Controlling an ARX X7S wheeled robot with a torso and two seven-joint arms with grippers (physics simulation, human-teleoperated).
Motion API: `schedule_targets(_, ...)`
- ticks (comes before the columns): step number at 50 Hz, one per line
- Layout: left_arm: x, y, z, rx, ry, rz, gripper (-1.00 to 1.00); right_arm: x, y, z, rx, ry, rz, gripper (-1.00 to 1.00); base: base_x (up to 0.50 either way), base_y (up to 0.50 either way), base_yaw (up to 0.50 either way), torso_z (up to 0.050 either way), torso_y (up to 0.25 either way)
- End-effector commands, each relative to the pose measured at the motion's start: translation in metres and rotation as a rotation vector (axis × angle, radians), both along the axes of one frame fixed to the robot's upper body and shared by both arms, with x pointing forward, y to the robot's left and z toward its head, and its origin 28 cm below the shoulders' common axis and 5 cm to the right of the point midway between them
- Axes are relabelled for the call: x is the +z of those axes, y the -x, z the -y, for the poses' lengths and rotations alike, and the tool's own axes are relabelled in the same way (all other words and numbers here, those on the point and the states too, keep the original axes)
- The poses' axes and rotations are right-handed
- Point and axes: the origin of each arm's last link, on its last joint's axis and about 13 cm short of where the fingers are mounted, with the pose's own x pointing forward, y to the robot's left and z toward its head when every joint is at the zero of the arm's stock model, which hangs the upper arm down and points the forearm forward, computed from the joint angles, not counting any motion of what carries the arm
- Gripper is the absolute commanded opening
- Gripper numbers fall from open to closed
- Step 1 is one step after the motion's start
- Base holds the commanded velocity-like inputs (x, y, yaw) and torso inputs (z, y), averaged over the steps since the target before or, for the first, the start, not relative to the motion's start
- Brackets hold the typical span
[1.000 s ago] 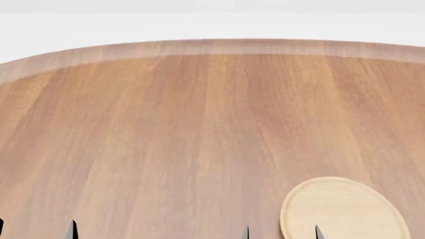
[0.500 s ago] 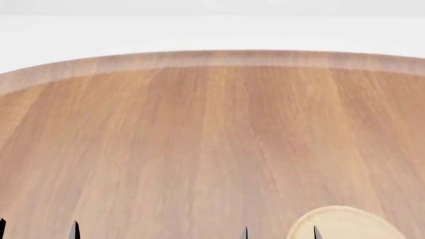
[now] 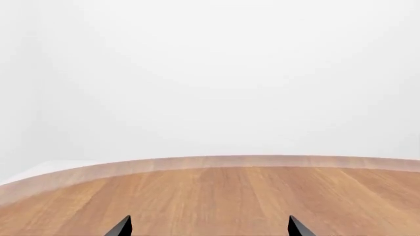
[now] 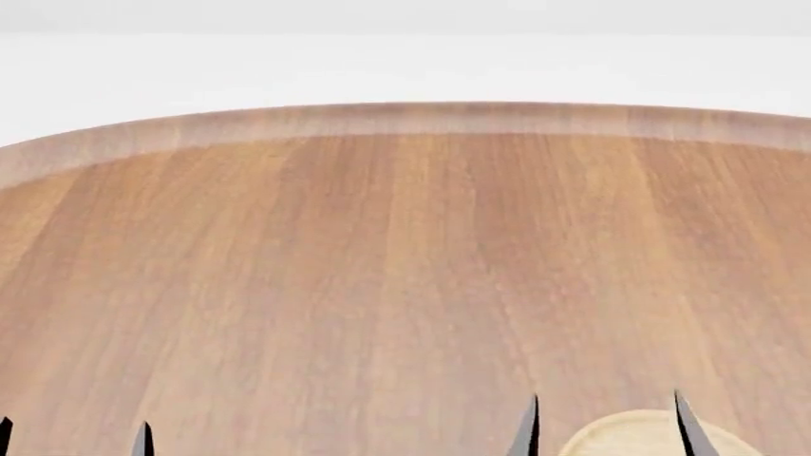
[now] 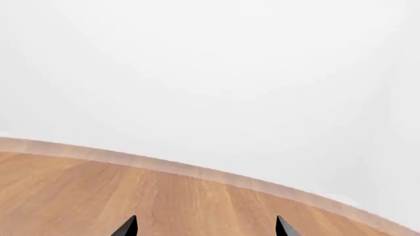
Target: Put the chocolate pudding to the left of the plate.
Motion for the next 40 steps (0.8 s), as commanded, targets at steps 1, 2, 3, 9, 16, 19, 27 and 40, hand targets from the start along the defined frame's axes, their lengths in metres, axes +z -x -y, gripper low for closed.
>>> schedule_targets(1,0.001,-0.001,0.000,0.002,0.002,-0.001,1.00,0.054,0.002,0.027,0.094,0.157,-0.046,1.00,0.00,0.00,0.00,0.000,0.000)
schedule_targets(2,0.001,-0.001,0.000,0.002,0.002,-0.001,1.00,0.055,0.002,0.027,0.094,0.157,-0.046,1.00,0.00,0.00,0.00,0.000,0.000)
schedule_targets(3,0.001,-0.001,0.000,0.002,0.002,-0.001,1.00,0.055,0.002,0.027,0.094,0.157,-0.046,1.00,0.00,0.00,0.00,0.000,0.000)
schedule_targets(9,-0.001,-0.004,0.000,0.003,0.002,-0.005,1.00,0.059,0.011,0.021,0.394,0.200,-0.405,1.00,0.00,0.00,0.00,0.000,0.000)
schedule_targets(16,0.000,-0.004,-0.002,0.004,0.005,-0.004,1.00,0.038,0.026,0.015,0.536,0.150,-0.597,1.00,0.00,0.00,0.00,0.000,0.000)
schedule_targets(19,-0.001,-0.005,-0.001,0.002,0.006,-0.009,1.00,0.033,0.030,0.014,0.551,0.166,-0.655,1.00,0.00,0.00,0.00,0.000,0.000)
schedule_targets(27,-0.001,-0.004,-0.001,-0.001,0.005,-0.011,1.00,0.025,0.039,0.007,0.590,0.200,-0.729,1.00,0.00,0.00,0.00,0.000,0.000)
schedule_targets(40,-0.001,-0.004,0.001,-0.005,-0.001,-0.014,1.00,0.027,0.041,0.008,0.584,0.236,-0.779,1.00,0.00,0.00,0.00,0.000,0.000)
